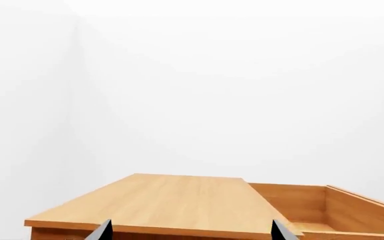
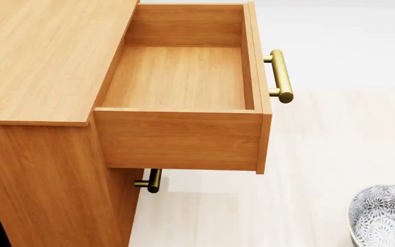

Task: Put the bowl on top of the cabinet.

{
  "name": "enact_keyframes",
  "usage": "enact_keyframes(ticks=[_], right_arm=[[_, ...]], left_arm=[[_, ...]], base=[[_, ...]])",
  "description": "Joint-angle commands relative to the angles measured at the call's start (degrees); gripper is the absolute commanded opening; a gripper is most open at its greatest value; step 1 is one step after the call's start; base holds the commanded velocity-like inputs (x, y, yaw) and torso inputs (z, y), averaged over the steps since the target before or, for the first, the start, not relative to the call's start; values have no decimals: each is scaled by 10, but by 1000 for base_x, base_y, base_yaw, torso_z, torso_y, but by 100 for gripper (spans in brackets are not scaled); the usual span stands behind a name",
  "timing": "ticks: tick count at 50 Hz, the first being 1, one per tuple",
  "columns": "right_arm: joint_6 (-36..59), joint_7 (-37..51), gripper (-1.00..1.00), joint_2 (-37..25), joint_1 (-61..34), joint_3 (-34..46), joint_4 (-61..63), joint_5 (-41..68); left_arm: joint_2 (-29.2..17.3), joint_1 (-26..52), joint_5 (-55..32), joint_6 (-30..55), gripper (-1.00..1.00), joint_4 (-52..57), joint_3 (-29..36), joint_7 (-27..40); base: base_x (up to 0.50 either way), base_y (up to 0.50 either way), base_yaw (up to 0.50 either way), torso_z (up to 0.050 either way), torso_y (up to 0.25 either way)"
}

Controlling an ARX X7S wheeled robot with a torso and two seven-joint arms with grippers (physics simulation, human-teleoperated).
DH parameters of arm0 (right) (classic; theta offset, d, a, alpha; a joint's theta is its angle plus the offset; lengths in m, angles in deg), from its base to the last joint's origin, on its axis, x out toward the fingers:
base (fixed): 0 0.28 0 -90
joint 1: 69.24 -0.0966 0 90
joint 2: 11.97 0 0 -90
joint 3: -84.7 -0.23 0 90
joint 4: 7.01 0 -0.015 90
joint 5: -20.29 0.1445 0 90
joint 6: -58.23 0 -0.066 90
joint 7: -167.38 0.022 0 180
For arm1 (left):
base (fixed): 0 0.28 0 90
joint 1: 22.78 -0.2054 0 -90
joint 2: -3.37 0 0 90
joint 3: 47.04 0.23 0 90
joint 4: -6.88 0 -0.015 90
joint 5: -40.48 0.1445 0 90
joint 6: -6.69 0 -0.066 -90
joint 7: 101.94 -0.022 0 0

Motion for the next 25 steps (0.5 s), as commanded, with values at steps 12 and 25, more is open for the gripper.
enact_keyframes(ticks=[12, 25], right_arm=[[-74, -1, 100, 39, 6, -9, -59, -26], [-122, -18, 100, 64, 12, -9, -104, -39]], left_arm=[[-5, 1, 3, -9, 100, -13, 4, 4], [-9, 2, 0, -2, 100, -8, 5, 11]], base=[[0, 0, 0, 0, 0], [0, 0, 0, 0, 0]])
